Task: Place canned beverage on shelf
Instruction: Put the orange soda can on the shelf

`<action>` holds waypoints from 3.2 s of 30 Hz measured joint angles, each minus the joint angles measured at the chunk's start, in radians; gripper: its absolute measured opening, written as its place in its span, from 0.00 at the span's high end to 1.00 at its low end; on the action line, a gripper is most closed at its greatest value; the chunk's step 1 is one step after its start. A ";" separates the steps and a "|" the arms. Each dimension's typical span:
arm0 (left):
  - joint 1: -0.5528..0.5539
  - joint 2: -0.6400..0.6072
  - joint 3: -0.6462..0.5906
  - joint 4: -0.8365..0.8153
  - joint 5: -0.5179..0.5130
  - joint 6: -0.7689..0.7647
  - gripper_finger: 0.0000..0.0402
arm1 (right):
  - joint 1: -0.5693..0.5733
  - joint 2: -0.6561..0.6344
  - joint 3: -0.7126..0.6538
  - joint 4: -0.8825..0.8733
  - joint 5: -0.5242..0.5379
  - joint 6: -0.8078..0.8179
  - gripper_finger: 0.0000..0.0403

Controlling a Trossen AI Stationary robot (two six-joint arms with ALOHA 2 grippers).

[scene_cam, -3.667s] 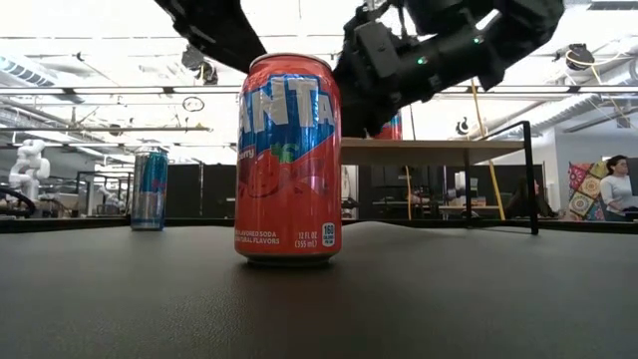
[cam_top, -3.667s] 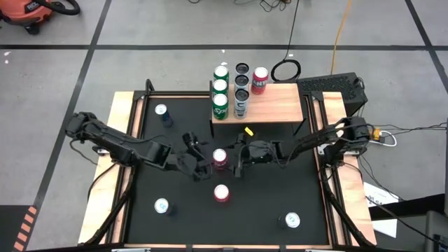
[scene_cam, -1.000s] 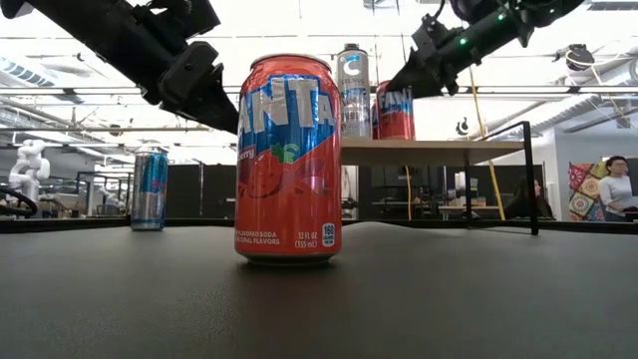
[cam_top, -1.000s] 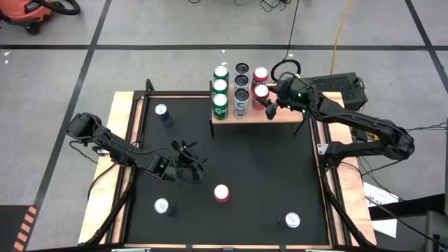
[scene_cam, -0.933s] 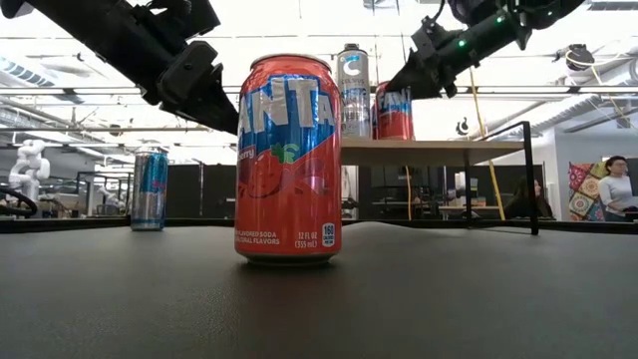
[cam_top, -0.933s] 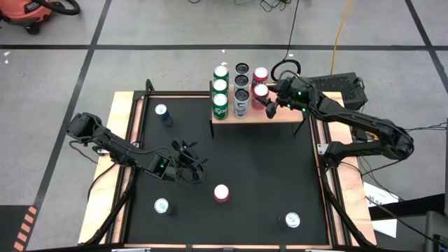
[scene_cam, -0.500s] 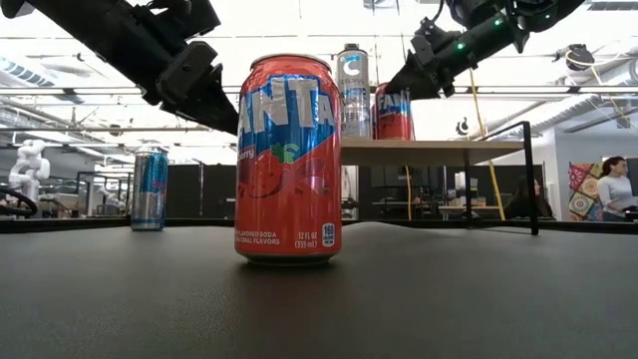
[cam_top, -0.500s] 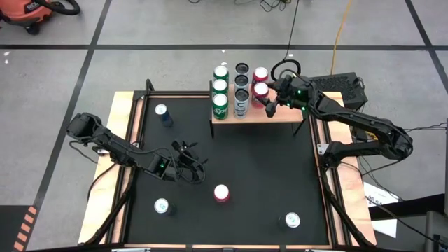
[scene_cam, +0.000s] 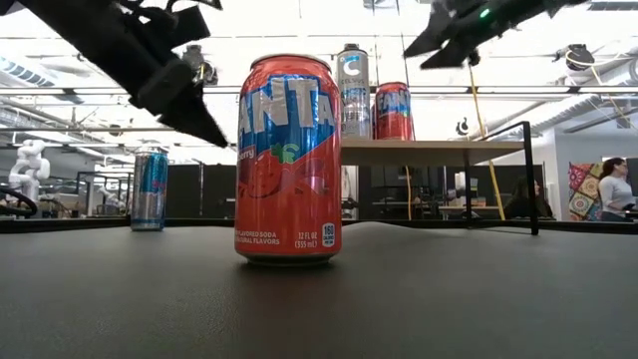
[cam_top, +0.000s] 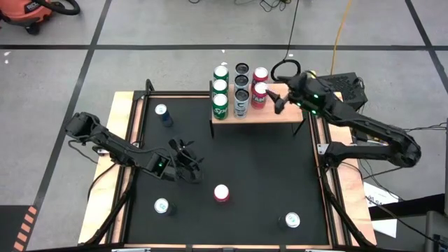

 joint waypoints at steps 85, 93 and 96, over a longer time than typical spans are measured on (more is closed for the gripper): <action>-0.111 0.149 -0.142 0.712 0.371 0.152 0.08 | 1.036 1.010 0.132 0.727 0.366 0.339 0.13; -0.111 0.149 -0.142 0.709 0.369 0.152 0.08 | 1.019 1.008 0.133 0.682 0.367 0.402 0.20; -0.111 0.153 -0.142 0.711 0.369 0.152 0.08 | 1.018 1.008 0.133 0.676 0.368 0.401 0.27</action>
